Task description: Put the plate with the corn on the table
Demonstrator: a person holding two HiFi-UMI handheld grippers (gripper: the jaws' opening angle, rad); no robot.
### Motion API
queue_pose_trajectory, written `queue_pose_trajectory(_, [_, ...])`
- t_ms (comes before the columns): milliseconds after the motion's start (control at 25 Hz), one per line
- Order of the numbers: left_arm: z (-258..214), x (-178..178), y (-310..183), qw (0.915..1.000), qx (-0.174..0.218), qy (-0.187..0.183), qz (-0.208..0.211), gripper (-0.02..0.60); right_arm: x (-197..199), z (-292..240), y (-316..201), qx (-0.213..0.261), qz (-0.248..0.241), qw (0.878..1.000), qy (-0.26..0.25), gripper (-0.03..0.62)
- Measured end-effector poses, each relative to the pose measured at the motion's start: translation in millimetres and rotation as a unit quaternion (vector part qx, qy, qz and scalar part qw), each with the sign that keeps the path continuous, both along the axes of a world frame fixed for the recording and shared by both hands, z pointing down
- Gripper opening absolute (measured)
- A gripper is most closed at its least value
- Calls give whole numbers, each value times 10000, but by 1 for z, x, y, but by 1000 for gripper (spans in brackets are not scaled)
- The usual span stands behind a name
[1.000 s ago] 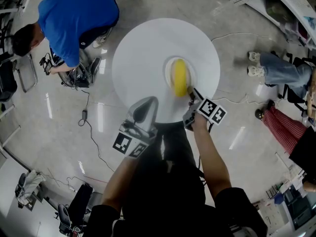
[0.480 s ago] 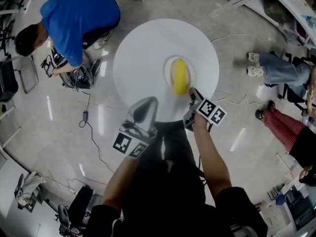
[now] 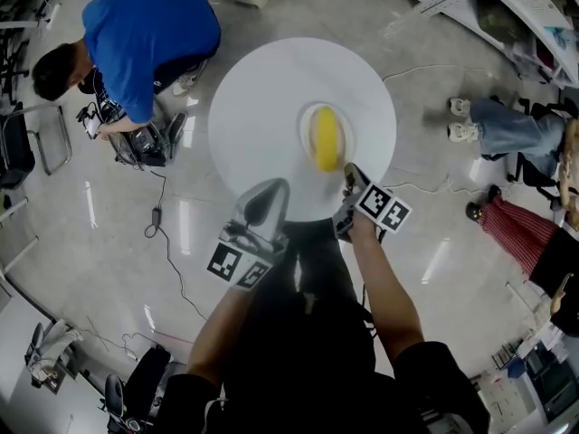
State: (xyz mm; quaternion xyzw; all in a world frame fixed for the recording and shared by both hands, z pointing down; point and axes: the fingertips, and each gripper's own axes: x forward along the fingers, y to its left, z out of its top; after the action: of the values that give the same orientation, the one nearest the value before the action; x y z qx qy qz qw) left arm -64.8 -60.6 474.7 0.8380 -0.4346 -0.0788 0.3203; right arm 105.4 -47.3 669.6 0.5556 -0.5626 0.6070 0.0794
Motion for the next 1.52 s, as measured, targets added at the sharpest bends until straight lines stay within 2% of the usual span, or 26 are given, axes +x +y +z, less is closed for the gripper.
queue_pose_trajectory(760, [-47, 6, 27, 9993, 362, 68, 4, 5, -15, -74, 7, 679, -267, 9973, -102, 9])
queue_pose_trajectory(1520, [-105, 3, 71, 9965, 810, 177, -65, 5, -24, -165, 39, 1486, -388, 9881, -35, 9])
